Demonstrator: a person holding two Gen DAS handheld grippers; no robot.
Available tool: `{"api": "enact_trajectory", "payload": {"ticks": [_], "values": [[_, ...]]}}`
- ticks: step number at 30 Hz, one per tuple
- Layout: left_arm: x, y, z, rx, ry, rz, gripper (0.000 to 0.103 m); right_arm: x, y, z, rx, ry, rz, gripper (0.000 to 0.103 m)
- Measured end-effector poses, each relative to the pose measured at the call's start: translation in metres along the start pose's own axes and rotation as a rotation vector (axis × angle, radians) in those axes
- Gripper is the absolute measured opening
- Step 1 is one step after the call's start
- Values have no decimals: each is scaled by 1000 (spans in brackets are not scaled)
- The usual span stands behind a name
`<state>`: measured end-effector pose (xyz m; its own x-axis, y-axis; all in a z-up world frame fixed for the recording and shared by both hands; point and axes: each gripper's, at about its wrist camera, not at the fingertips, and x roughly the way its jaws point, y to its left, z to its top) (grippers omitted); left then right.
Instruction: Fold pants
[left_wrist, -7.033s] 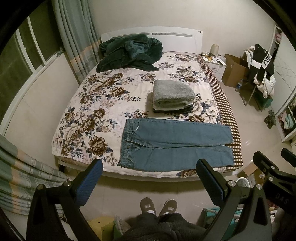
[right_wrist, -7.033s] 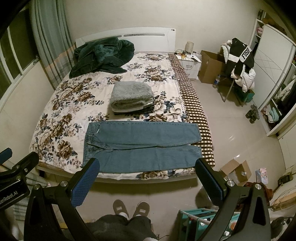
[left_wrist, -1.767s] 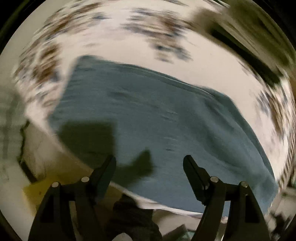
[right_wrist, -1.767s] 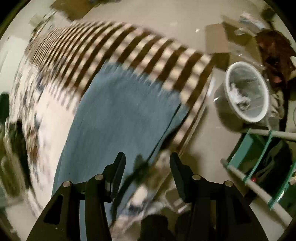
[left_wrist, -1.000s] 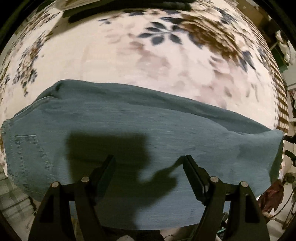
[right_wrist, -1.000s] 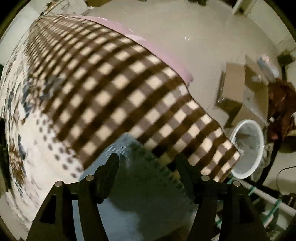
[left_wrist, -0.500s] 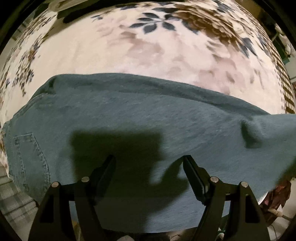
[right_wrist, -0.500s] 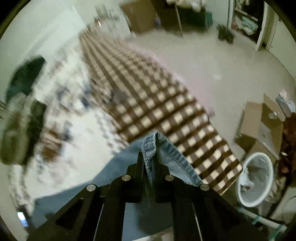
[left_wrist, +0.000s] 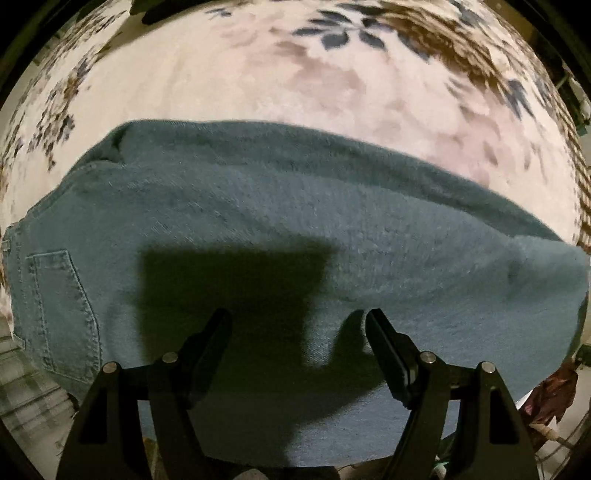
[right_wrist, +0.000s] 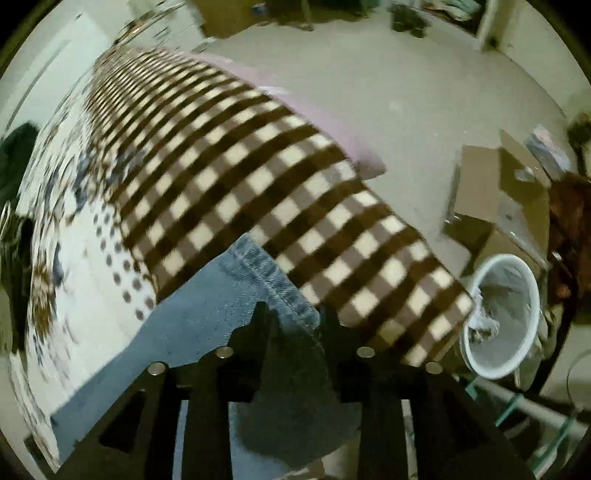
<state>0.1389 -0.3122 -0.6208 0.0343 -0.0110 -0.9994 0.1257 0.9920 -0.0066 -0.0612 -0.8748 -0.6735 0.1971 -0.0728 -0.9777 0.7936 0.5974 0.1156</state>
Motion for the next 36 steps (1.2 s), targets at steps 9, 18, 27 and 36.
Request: {"api": "enact_trajectory", "payload": {"ticks": [9,18,27,36], "values": [[25,-10,4,-27,8,67,81,-2,154,-80,-232,337,272,35],[-10,-3,-36,-106,-50,41,81,15,304,-134,-698,378,312,35],[19,-10,-39,-195,-6,52,81,39,352,-181,-965,354,161,3],[26,-28,-10,-182,-50,110,88,31,337,-133,-706,308,256,1]]}}
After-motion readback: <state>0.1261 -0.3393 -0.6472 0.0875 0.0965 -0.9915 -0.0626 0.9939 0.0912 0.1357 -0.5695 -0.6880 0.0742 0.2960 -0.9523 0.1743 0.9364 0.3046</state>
